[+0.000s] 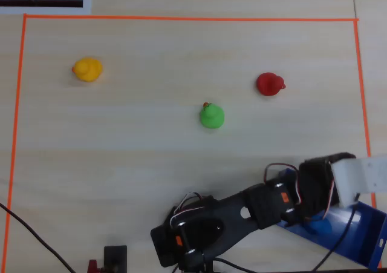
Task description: Grasp blue duck and put it into box.
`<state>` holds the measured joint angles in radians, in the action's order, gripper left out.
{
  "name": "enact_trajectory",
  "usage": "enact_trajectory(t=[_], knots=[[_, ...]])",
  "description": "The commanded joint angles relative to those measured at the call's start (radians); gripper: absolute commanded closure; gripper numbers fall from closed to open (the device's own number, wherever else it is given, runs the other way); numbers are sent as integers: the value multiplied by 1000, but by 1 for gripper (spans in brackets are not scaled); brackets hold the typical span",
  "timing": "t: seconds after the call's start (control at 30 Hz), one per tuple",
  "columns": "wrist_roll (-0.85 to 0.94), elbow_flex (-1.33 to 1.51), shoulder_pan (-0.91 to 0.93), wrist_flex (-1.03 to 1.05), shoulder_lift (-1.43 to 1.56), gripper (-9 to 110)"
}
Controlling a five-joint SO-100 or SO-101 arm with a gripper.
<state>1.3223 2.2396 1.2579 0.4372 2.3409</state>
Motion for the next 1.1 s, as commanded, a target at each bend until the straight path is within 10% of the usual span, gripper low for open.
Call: enact_trajectory(t=[0.0, 0.5, 1.07], knots=[[-34, -78, -287, 225, 230, 101], [-94, 781, -1150, 557, 893, 101], [-121, 871, -1336, 865, 969, 100]])
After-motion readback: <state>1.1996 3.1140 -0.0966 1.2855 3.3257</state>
